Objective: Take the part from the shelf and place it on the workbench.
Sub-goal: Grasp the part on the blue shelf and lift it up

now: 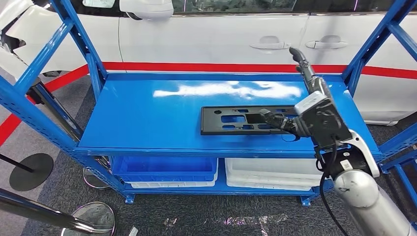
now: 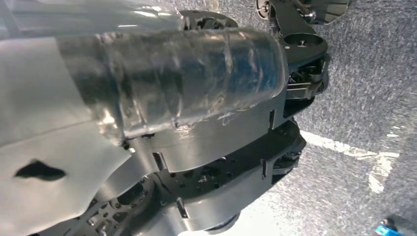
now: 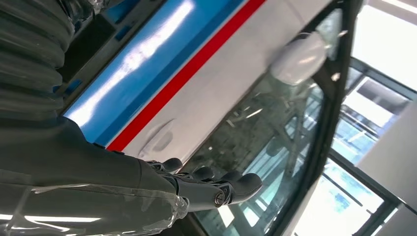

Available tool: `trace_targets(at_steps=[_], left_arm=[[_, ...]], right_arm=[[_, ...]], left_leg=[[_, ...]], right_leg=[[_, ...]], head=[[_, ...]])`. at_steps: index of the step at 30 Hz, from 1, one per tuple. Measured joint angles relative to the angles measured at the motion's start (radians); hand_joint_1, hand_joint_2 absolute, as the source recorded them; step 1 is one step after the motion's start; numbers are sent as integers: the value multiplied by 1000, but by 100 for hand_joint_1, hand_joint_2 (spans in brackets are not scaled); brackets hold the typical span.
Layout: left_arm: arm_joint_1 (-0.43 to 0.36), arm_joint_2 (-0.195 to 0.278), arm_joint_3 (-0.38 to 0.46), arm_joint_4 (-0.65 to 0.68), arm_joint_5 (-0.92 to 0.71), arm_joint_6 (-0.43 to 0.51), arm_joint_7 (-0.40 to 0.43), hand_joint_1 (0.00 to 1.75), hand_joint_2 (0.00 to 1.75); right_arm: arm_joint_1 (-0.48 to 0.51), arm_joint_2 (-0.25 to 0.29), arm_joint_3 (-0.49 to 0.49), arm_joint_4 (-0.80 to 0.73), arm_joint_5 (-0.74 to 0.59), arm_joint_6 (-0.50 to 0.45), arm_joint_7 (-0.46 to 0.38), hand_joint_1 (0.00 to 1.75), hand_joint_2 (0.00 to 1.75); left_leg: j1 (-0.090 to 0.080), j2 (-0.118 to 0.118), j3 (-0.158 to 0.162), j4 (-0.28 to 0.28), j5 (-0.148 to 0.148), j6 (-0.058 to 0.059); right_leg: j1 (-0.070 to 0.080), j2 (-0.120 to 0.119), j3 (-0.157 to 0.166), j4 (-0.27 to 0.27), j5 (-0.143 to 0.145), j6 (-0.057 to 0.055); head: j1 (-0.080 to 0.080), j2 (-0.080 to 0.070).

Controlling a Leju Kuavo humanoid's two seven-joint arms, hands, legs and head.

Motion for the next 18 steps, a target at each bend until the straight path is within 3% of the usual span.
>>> trace_targets(at_steps=[8, 18], left_arm=[[-11, 30, -36, -21, 0, -7, 19, 0, 0], [-27, 75, -92, -45, 0, -23, 40, 0, 0]], right_arm=[[-20, -9, 85, 111, 250, 26, 50, 0, 175], [-51, -12, 177, 328, 412, 76, 70, 0, 175]], left_leg=[[0, 0, 0, 0, 0, 0], [0, 0, 0, 0, 0, 0]], right_leg=[[0, 0, 0, 0, 0, 0], [0, 0, 0, 0, 0, 0]], head=[[0, 0], [0, 0]])
